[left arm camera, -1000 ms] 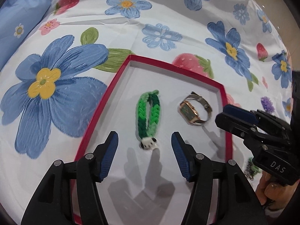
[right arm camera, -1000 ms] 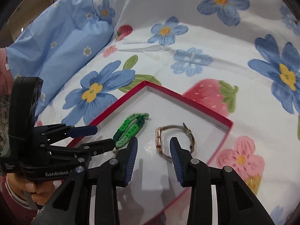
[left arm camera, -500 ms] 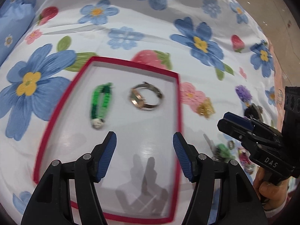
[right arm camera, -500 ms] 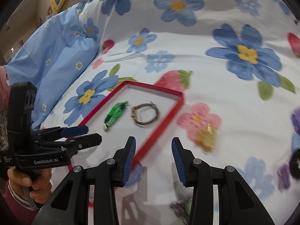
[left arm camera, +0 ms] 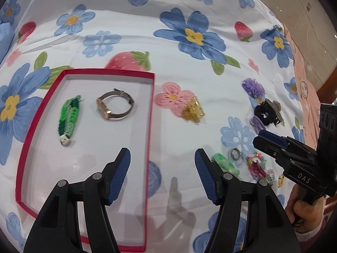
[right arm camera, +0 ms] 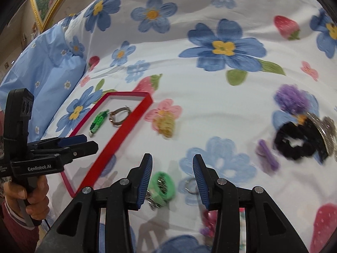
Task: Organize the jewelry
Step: 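Move both grippers back toward the remaining jewelry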
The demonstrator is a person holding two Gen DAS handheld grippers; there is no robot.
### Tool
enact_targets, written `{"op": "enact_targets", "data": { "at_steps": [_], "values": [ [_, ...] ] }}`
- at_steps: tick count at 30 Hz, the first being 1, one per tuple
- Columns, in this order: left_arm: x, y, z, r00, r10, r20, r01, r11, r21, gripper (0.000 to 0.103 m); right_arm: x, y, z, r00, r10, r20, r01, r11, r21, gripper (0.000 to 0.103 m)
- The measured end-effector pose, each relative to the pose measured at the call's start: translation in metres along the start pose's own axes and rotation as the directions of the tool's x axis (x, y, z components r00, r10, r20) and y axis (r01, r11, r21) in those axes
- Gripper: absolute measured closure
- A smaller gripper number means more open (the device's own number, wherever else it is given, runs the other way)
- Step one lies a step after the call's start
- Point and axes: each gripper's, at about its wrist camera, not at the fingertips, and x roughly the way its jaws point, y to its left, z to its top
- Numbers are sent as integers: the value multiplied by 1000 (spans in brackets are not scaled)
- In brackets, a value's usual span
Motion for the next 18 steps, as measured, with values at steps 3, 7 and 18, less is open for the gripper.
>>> {"op": "enact_targets", "data": {
  "at_steps": [3,7,18],
  "values": [
    [2,-8,0,1000,-4,-1,4,1000,13,37,-6,-13,-4,1000,-12,7,12,1000,26,61],
    [5,-16,2,1000,-8,-4,8,1000,23,36,-14,-26,-9,999,-30,16,29,999,43,61],
    [30,-39,24,999,-37,-19,38,998,45,36,-17,-67,-10,992,-126,27,123,988,90,61]
  ]
}}
